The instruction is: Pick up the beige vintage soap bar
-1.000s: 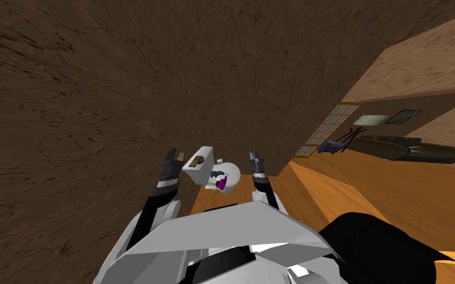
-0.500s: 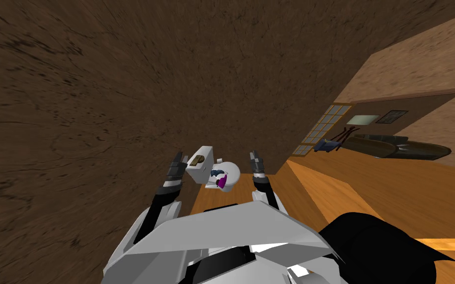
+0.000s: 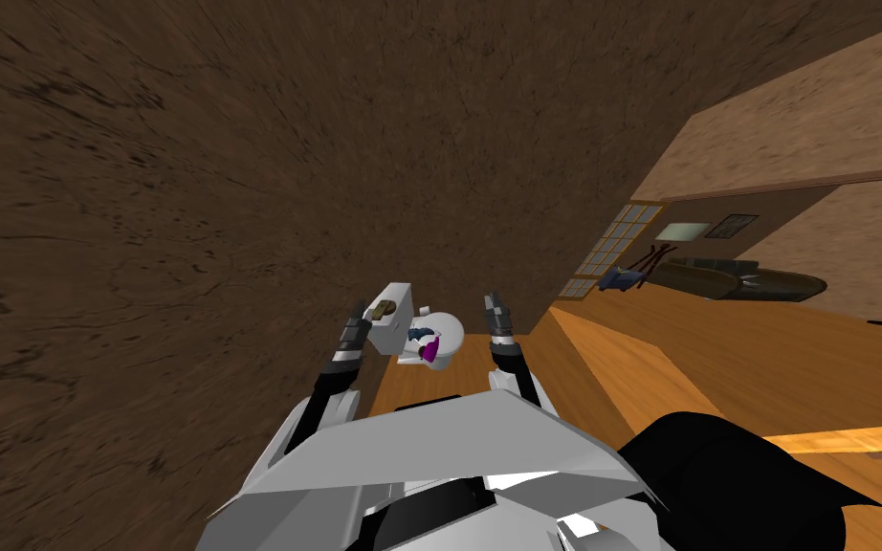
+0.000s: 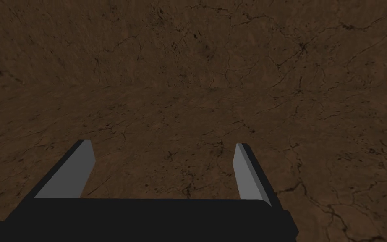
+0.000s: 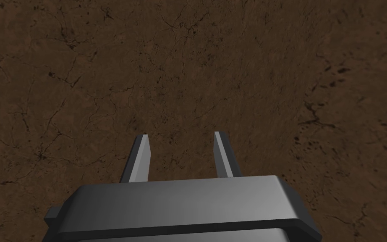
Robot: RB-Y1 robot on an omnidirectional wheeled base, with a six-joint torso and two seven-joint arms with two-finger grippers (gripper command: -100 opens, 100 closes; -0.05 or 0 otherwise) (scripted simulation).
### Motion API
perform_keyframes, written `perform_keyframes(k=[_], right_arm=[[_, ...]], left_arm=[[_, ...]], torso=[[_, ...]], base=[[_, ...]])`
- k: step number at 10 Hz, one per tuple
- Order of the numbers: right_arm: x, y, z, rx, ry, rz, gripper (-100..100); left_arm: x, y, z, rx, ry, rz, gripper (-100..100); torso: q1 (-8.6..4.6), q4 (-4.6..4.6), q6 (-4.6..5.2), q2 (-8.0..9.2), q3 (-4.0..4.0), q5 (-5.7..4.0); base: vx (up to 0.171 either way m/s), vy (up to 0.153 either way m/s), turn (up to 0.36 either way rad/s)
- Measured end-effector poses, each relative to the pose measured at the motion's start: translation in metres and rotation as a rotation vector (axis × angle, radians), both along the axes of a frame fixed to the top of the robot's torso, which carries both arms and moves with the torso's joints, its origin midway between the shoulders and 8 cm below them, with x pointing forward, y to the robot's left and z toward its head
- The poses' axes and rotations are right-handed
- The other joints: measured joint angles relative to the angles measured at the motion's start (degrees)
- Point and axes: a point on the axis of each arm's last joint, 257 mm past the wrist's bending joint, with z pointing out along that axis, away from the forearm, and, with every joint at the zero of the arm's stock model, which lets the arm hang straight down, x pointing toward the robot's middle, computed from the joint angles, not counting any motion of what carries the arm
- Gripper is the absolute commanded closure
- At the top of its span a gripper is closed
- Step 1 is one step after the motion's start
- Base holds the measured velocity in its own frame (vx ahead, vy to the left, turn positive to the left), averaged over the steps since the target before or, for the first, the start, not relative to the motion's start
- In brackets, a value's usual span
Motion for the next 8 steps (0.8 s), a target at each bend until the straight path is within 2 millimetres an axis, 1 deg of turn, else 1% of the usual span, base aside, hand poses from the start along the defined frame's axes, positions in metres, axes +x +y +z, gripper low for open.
perform_keyframes(k=[2, 5, 8], right_arm=[[0.000, 0.000, 0.000, 0.000, 0.000, 0.000, 0], [0.000, 0.000, 0.000, 0.000, 0.000, 0.000, 0], [0.000, 0.000, 0.000, 0.000, 0.000, 0.000, 0]], left_arm=[[0.007, 0.002, -0.014, -0.009, 0.023, -0.004, -100], [0.016, -0.003, -0.043, -0.029, 0.076, -0.014, -100], [0.020, -0.009, -0.074, -0.046, 0.126, -0.023, -100]], torso=[[-0.08, -0.02, 0.01, -0.09, -0.05, -0.01], [-0.02, -0.02, 0.00, -0.09, -0.05, 0.00], [-0.01, -0.03, 0.00, -0.15, -0.08, 0.00]], base=[[-0.013, 0.016, -0.044], [-0.014, 0.032, -0.064], [0.001, 0.034, -0.054]])
